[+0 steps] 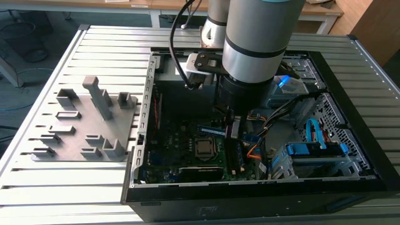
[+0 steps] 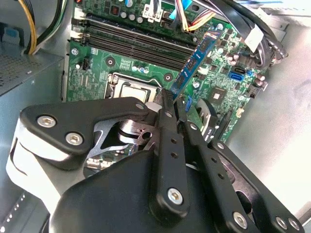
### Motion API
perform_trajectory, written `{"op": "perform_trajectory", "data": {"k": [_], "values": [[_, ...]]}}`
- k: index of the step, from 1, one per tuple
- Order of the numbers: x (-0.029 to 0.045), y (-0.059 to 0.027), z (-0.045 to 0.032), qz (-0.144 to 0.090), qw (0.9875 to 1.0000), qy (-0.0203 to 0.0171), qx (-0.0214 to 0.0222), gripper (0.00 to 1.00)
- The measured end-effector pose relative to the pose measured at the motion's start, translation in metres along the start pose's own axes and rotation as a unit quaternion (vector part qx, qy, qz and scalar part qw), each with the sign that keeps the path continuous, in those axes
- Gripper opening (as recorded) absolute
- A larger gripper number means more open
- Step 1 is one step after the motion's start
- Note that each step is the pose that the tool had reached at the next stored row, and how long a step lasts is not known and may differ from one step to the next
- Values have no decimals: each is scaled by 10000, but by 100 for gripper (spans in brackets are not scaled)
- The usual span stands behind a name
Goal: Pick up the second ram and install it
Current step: 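Insert the second ram into the second slot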
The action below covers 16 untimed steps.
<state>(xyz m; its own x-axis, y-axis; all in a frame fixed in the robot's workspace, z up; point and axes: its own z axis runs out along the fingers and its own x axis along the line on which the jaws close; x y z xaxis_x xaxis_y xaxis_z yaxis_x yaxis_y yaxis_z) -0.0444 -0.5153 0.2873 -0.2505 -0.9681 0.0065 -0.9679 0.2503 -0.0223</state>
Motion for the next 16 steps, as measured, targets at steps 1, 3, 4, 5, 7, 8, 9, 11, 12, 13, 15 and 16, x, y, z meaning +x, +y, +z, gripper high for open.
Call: {"op": "perform_trajectory", "data": {"k": [1, 3, 4, 5, 7, 8, 9, 11, 12, 13, 15, 16], "values": [[0, 0, 0, 38, 10000, 1, 0, 14], [0, 0, 0, 107, 9999, 3, -1, 14], [0, 0, 0, 142, 9999, 3, -1, 14], [0, 0, 0, 177, 9998, 5, -1, 14], [0, 0, 1, 253, 9997, 6, -2, 14], [0, 0, 1, 293, 9996, 7, -2, 14], [0, 0, 2, 330, 9995, 8, -2, 14], [0, 0, 2, 435, 9991, 11, -3, 14], [0, 0, 2, 489, 9988, 12, -3, 14], [0, 0, 3, 547, 9985, 13, -4, 14], [0, 0, 4, 669, 9978, 16, -4, 14], [0, 0, 5, 733, 9973, 17, -5, 14]]}}
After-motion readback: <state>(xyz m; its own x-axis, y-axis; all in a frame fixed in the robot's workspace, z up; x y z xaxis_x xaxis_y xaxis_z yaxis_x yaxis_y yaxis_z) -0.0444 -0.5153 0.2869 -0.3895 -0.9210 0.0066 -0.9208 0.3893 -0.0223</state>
